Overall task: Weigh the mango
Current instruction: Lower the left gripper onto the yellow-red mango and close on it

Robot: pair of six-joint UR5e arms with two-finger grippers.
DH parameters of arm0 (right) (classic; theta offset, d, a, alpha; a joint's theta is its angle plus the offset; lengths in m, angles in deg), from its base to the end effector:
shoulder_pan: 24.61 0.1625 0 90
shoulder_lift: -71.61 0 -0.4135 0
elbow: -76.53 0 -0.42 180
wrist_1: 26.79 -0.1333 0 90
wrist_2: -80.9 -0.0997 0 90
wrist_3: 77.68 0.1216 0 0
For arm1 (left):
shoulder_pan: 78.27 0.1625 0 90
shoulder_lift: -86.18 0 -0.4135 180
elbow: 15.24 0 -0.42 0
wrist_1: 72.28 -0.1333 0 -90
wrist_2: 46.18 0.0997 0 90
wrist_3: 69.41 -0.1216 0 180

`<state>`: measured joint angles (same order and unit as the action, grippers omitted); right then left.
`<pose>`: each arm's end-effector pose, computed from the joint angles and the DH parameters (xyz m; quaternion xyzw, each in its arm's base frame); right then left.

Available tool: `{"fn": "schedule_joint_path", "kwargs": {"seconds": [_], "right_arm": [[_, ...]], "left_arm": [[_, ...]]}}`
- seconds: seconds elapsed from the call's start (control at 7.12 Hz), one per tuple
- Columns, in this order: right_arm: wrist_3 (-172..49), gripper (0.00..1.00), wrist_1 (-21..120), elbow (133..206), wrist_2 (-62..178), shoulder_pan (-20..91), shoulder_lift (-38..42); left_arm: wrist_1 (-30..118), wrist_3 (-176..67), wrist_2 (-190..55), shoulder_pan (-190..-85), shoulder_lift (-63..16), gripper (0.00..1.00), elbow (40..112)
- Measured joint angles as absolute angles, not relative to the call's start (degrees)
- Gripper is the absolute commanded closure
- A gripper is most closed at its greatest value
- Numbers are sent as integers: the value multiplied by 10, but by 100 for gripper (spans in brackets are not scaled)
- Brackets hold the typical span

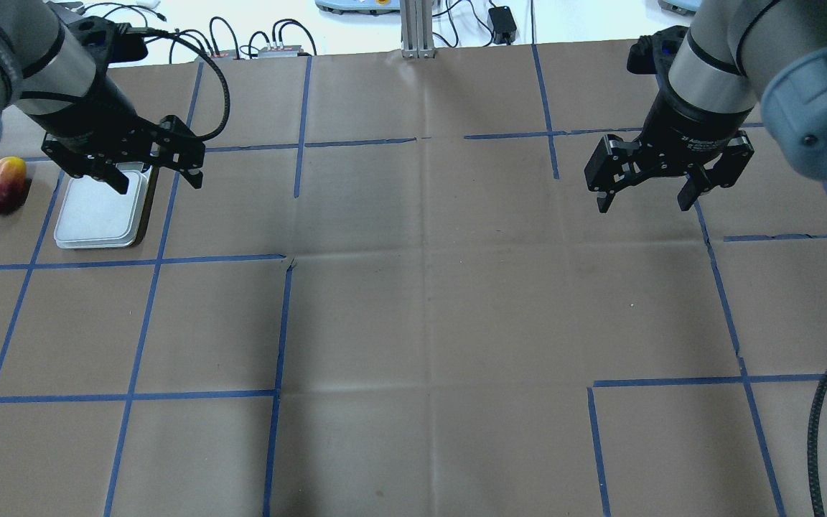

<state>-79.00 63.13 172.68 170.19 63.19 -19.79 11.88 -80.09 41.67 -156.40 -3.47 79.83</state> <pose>0.1156 -0.5024 0.4115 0.0079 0.9991 0.0419 0.0075 -0.0283 -0.5354 0.4219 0.0102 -0.9997 0.0133 0.0165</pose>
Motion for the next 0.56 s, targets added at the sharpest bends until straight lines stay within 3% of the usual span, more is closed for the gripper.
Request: {"fn": "schedule_joint_path", "kwargs": {"seconds": [0.28, 0.56], "right_arm": [[-790, 0, 631, 1727, 1702, 632, -198], [-790, 0, 631, 1727, 1702, 632, -198]], "left_arm": [[118, -892, 417, -1447, -88, 0, 783], [115, -949, 417, -1364, -191, 1, 701]]}}
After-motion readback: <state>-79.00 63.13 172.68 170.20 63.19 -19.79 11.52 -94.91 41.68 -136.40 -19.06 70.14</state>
